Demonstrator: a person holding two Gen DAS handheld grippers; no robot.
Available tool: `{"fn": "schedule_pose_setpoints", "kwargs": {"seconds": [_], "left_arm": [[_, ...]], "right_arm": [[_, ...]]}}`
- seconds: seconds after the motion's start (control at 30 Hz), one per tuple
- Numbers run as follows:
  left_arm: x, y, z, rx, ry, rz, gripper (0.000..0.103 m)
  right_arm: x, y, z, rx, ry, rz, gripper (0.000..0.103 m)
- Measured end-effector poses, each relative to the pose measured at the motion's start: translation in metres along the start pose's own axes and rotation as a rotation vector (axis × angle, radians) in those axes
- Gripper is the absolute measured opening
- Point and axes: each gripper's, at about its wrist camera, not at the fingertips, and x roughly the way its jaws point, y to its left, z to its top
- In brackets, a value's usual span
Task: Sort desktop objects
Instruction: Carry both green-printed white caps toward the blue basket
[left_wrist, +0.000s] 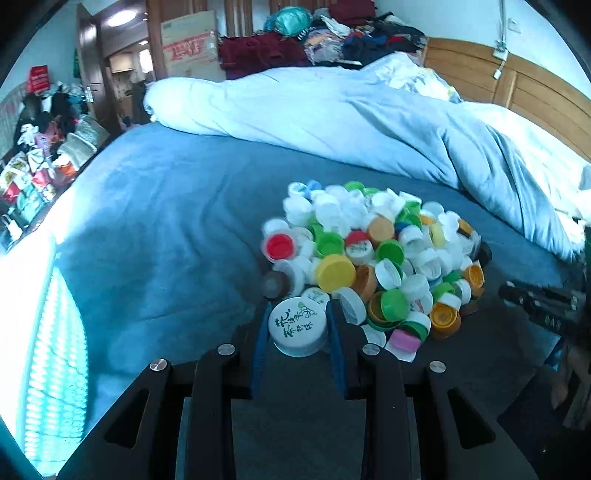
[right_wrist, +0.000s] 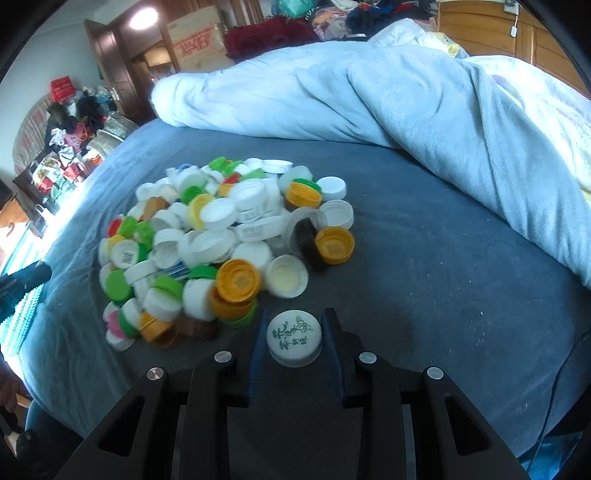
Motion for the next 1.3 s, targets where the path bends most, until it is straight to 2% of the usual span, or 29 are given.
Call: {"fn": "schedule_pose_setpoints", "kwargs": {"seconds": [0.23, 0.67, 1.1, 1.3], "left_arm": [[-0.027, 0.007, 0.008, -0.018, -0.036, 0.038, 0.025], [-0.067, 0.031, 0.013, -0.074, -0.101, 0.077, 0.025], [-0.097, 0.088, 0.012, -0.176, -0.118, 0.178, 0.025], [-0.109, 0.114, 0.012, -0.212, -0.126, 0.217, 0.025]], "right_arm": [[-0.033, 0.026, 0.005, -0.048, -0.056, 0.032, 0.032], [-0.083, 0.086, 0.04, -0.147, -0.164, 0.131, 0.032], [-0.114, 0.171, 0.086, -0.249, -0.263, 0.252, 0.032], [-0.123, 0.215, 0.099, -0.298, -0.281, 0.311, 0.033]]}}
